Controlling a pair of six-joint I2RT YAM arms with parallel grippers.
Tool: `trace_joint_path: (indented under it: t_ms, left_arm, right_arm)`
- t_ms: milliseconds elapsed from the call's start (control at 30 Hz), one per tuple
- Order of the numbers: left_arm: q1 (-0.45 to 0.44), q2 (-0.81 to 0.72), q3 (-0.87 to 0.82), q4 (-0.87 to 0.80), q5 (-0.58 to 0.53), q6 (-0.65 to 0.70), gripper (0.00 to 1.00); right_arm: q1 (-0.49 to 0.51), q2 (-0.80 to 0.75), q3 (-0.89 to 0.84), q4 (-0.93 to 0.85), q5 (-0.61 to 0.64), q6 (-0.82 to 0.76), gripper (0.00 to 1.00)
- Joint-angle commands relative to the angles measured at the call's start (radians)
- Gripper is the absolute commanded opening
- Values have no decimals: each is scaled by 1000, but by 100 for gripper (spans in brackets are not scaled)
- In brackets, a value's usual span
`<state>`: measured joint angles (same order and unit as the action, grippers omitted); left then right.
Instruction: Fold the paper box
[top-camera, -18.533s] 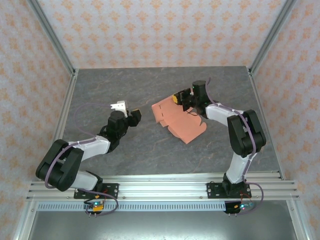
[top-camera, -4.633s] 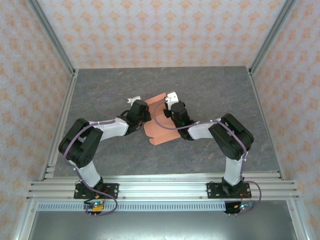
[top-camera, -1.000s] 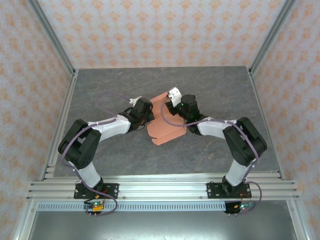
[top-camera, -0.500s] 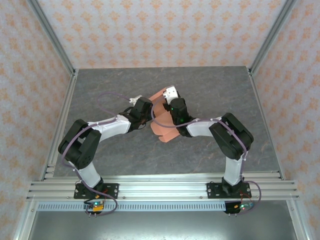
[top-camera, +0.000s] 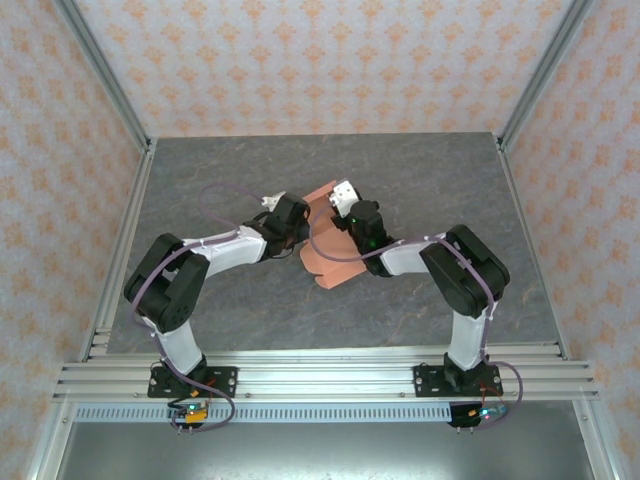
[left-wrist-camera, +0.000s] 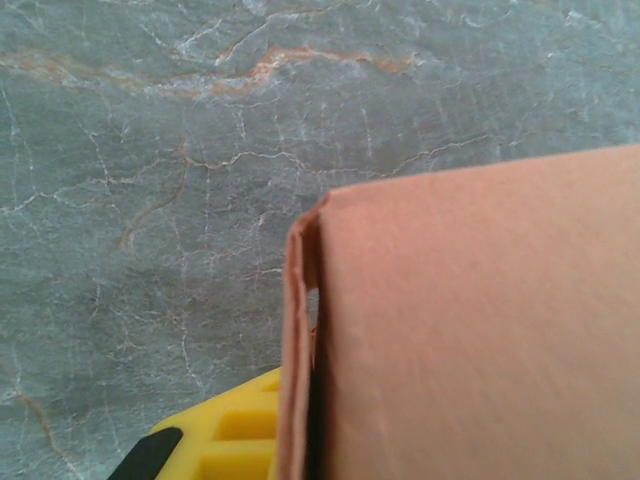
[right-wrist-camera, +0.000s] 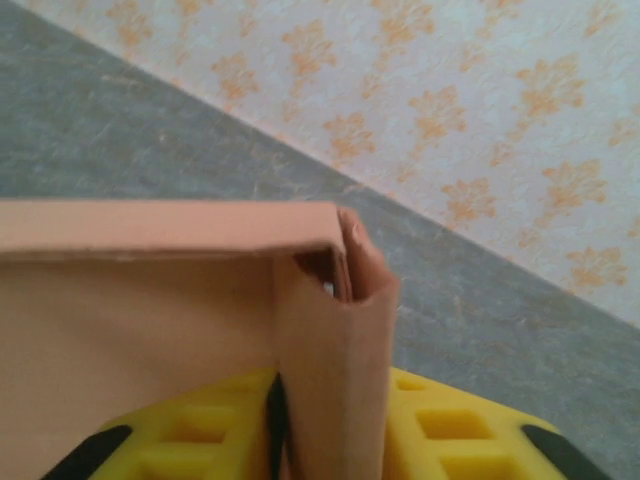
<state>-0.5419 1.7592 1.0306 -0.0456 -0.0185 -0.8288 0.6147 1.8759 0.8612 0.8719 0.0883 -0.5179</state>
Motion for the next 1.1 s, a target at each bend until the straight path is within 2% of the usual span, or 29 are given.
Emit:
trace_joint_path:
  t_ms: [0,167,233,367,467,633,733,800,900,1067]
  left_arm:
    - [-10,8,54,-9,-3,19,0]
    - [-9,13,63,-15,-26,36,0]
    - [-10,22,76,-30,-30,59,0]
    - [-9,20,79,-34,-62,100,0]
    - [-8,28,102,-57,-64,148,0]
    - [-7,20,110,-62,-69,196,0]
    - [-7,23,122,-77,-60,202,0]
    - [-7,24,117,-77,-60,180,0]
    - [-5,25,118,-79,-34,145,0]
    - [-4,23,105,-62,-12,98,0]
  right_arm:
    - [-31,-70,-36,-8,-151,22,36]
    - [-102,-176,-63,-79,-368,119,53]
    - [-126,-221,-63,-139,-468,129,56]
    - [-172,-302,-81,-211,-589,138,65]
    - [-227,-371,-95,-281,-699,150,66]
    - [-281,-420,-66,-451,-728,85,67]
    - [-279,-385,-8,-549,-767,85,64]
    - [-259,-358,2,-530,-738,124,62]
    - [-197,-330,0,-492,-538,173,62]
    - [-128,-248,36,-442,-206,213,48]
